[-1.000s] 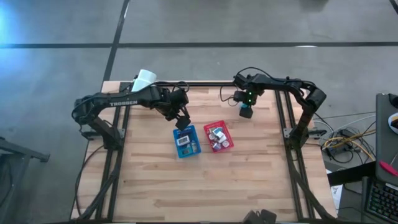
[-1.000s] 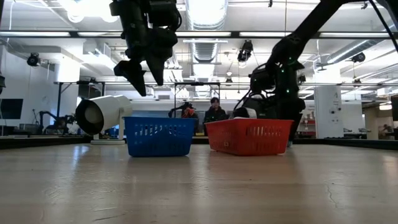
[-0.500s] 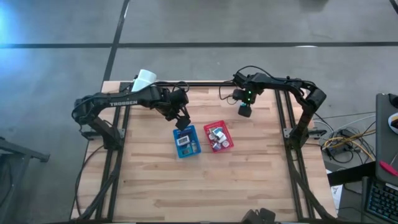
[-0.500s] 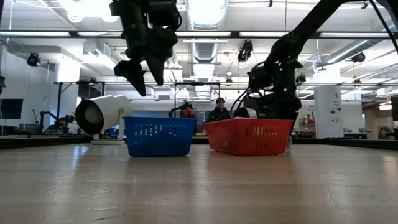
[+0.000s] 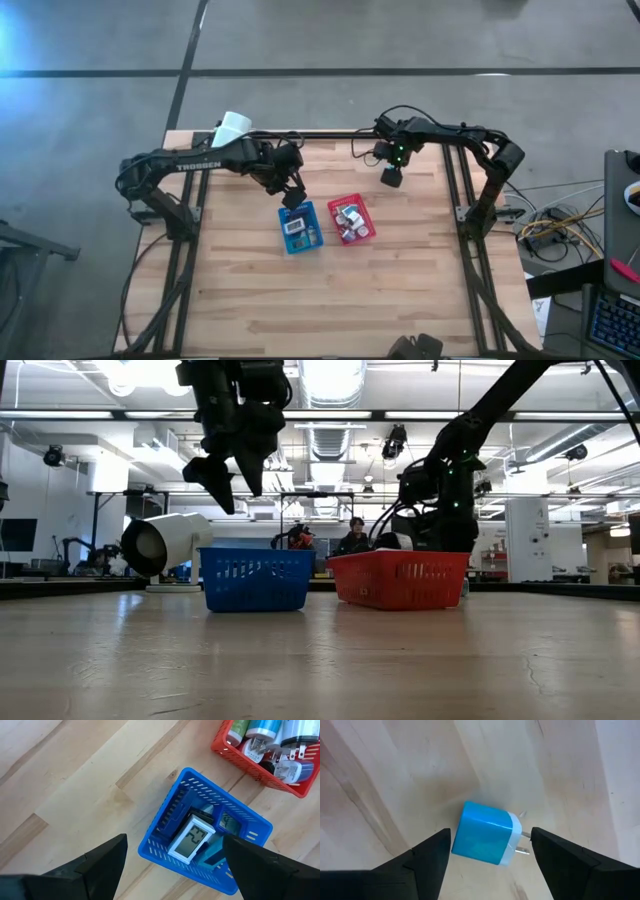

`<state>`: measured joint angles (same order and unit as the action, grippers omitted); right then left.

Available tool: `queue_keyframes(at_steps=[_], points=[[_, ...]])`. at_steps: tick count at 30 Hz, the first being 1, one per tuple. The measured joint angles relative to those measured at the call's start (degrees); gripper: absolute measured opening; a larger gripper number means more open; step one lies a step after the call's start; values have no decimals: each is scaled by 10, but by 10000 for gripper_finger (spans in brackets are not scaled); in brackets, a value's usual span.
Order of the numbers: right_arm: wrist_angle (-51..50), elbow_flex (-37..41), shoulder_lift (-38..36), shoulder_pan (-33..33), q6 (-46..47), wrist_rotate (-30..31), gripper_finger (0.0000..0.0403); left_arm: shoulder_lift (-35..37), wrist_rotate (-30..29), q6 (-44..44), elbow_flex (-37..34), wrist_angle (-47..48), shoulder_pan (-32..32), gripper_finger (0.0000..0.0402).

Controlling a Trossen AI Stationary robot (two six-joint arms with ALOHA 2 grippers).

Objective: Pick & Place Office items
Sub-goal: Put the blue charger adapter into the red bin

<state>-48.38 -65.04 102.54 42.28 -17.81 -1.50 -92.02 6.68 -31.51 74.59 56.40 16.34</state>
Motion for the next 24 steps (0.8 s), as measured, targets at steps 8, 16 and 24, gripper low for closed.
queue_keyframes(at_steps=[8, 16, 24], points=[[8, 0, 0, 0, 13, 0, 271, 0, 0, 0, 0, 1, 0, 332], [10, 3, 0, 0, 13, 0, 241, 0, 0, 0, 0, 3, 0, 332], [10, 6, 0, 0, 14, 30, 168, 0, 0, 0, 0, 4, 0, 332]])
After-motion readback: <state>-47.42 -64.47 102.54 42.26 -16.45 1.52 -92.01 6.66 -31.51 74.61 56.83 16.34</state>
